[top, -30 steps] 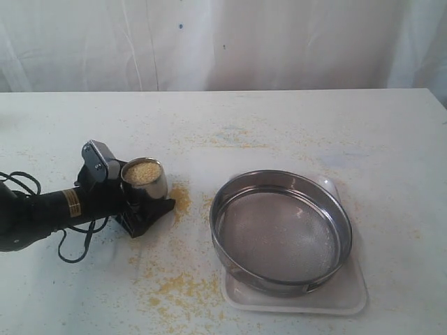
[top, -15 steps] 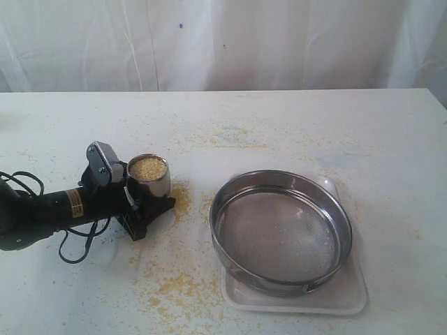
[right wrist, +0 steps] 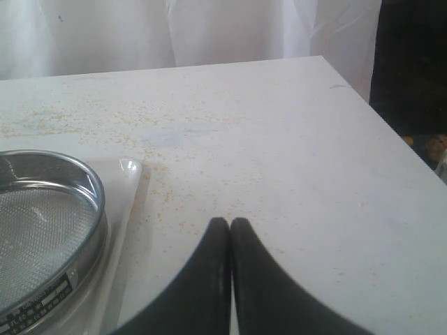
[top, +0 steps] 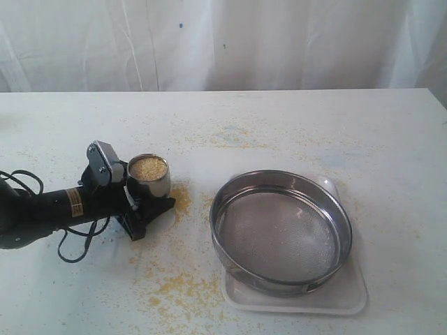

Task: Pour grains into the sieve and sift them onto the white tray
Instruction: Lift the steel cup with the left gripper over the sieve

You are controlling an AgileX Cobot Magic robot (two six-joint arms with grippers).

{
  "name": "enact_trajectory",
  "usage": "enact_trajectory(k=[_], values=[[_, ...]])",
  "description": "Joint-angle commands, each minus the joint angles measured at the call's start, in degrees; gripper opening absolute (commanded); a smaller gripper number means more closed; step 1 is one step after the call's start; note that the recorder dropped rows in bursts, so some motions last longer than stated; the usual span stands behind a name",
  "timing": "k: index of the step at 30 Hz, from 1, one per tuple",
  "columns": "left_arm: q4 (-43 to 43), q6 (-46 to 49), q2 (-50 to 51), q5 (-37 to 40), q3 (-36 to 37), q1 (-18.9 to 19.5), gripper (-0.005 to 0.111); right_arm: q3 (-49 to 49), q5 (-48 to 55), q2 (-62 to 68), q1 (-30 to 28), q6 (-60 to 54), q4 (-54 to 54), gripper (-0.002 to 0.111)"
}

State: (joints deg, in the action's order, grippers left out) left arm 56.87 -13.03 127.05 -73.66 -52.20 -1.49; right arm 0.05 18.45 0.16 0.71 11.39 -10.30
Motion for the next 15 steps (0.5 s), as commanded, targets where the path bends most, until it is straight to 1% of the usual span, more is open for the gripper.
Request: enact_trajectory(k=[1,3,10,15], values=[[1.56,0.88,-4.57,3.70,0.08,-0.01,0.000,-0.05,-0.28,-0.16,0.41,0.02,-0.07,0.000],[1.46,-0.25,-6.79,3.70,0.08,-0.01,0.000,-0.05,-0.28,-0.16,0.41,0.02,-0.07,0.000],[2.30,-11.13,-14.10,3.70,0.08,-0.01,0.000,-0.05,-0.28,-0.16,0.41,0.02,-0.07,0.000],[5.17,-23.57,-21.70,3.70,0.08,-0.01,0.000,-0.05,-0.28,-0.16,0.41,0.02,-0.07,0.000]])
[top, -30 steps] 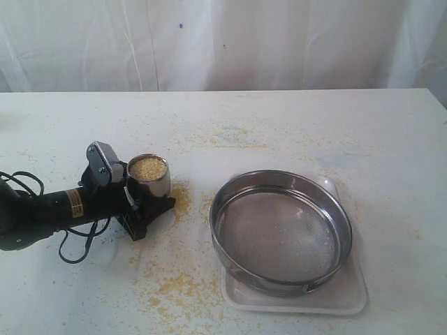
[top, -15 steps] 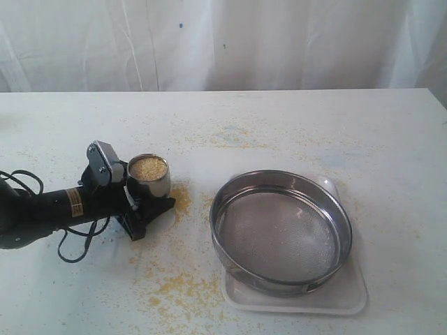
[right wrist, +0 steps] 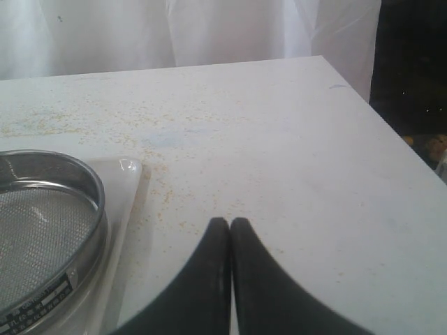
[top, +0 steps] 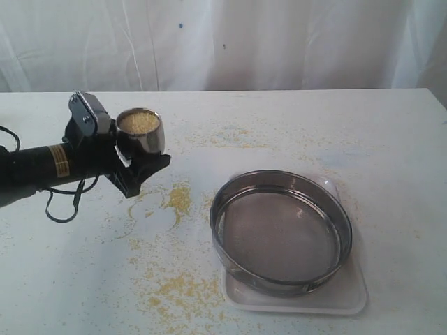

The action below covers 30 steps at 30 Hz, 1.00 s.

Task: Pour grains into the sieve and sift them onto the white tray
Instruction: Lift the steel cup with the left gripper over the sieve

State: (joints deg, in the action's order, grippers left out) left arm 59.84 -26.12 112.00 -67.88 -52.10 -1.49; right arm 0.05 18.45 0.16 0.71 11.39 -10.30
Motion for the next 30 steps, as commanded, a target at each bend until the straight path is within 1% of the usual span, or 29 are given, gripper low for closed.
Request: enact_trajectory(k=[1,4,7,10,12,14,15,18,20,22,26,30], values=[[2.91,-12.40,-8.21,-2.08,-0.02,-0.01,0.000,-0.05,-0.28,-0.16,0.41,0.02,-0.07,0.000],[3.86,-18.77,-13.70,-2.08,-0.02,-0.66,0.000,-0.05,-0.28,-0.16,0.41,0.02,-0.07,0.000],[4.13,-20.44,-18.98,-2.08,-0.02,-2.66,0.000,-0.05,-0.28,-0.16,0.41,0.02,-0.07,0.000],[3.79,-20.36,-22.45,-2.08,-0.02,-6.07,0.000,-0.05,-0.28,-0.16,0.41,0.02,-0.07,0.000],[3.68,-20.36,-24.24,-2.08,-0.02,-9.21,0.000,-0.05,-0.28,-0.16,0.41,0.02,-0.07,0.000],[3.52,-21.07,-25.60,3.40,-0.02,-12.69,0.000,-0.05,-0.28,-0.16,0.41,0.02,-0.07,0.000],[2.75,-22.07,-26.10,7.73,-0.02,-14.86,0.000,-0.05,-0.28,-0.16,0.41,0.02,-0.07,0.000],[-2.08,-23.23,-26.94,19.43,-0.02,-21.03,0.000,-0.05,-0.28,-0.16,0.41,0.02,-0.07,0.000],[-7.01,-22.98,-26.94,23.38,-0.02,-24.32,0.000,-0.05,-0.28,-0.16,0.41,0.02,-0.07,0.000],[-10.52,-21.63,-26.56,24.89,-0.02,-26.85,0.000,-0.05,-0.28,-0.16,0.41,0.02,-0.07,0.000],[-11.28,-20.13,-25.81,24.77,-0.02,-29.00,0.000,-0.05,-0.28,-0.16,0.41,0.02,-0.07,0.000],[-11.17,-20.38,-24.60,22.27,0.08,-29.45,0.000,-0.05,-0.28,-0.16,0.41,0.02,-0.07,0.000]])
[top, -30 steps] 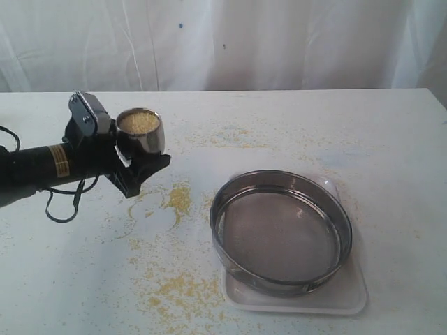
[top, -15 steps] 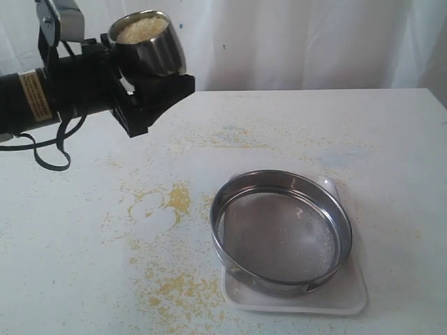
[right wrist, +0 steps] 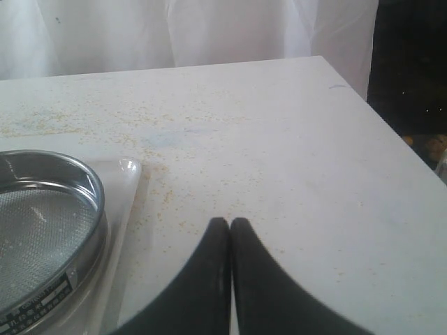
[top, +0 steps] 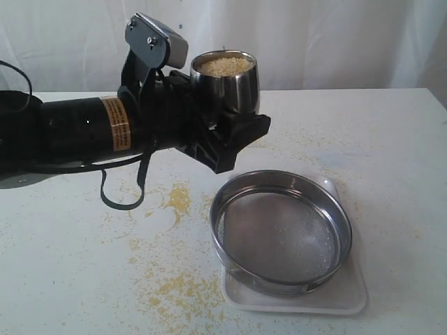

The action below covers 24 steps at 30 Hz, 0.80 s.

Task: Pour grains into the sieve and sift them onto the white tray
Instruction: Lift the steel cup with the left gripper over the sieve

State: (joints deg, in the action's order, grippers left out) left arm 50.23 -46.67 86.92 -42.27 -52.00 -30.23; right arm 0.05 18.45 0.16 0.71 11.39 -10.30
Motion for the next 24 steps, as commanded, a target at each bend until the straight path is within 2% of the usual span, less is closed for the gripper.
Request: enact_trajectory(k=[1,8,21,24], values=[[-1.57,0.17,0.70,-3.94,-0.02,-0.73,0.000,-0.05,-0.28,-0.16,0.41,0.02,-0.07,0.000],[2.09,-0.17,4.64,-3.14,-0.02,-1.34,0.000,-0.05,-0.28,-0.16,0.41,0.02,-0.07,0.000],[1.98,0.62,12.49,-3.14,-0.02,-1.34,0.000,-0.05,-0.28,-0.16,0.41,0.02,-0.07,0.000],[-0.44,5.46,12.49,-3.24,-0.15,-1.34,0.000,-0.05,-0.28,-0.16,0.41,0.02,-0.07,0.000]])
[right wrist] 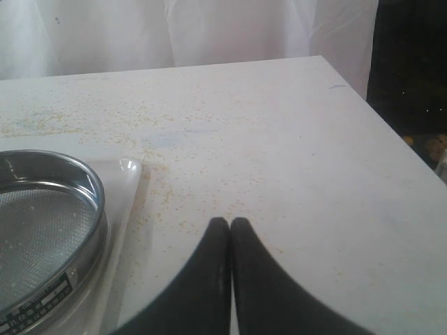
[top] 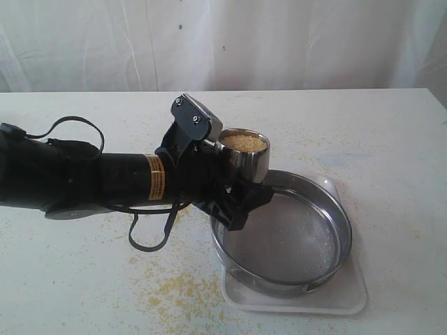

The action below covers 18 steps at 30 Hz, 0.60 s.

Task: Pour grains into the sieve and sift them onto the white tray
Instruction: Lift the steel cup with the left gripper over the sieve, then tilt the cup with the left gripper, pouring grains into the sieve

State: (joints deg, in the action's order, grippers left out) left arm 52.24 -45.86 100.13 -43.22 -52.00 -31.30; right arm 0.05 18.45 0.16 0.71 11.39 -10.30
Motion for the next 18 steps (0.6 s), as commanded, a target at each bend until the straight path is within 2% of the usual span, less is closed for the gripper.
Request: enact_trajectory(k=[1,6,12,18], values=[[-3.27,7.43,-0.72,-2.29,-0.15,-0.27,0.000,-0.05,-0.28,-0.16,0.41,0.02,-0.07,0.000],[-2.46,18.90,-0.72,0.55,-0.15,-0.27,0.000,-0.05,-0.28,-0.16,0.41,0.02,-0.07,0.000],[-2.46,25.33,-0.72,7.34,-0.15,-0.27,0.000,-0.05,-0.28,-0.16,0.41,0.02,-0.07,0.000],[-2.46,27.73,-0.72,8.12,-0.15,-0.27,0.000,-0.05,-0.28,-0.16,0.41,0.02,-0.07,0.000]])
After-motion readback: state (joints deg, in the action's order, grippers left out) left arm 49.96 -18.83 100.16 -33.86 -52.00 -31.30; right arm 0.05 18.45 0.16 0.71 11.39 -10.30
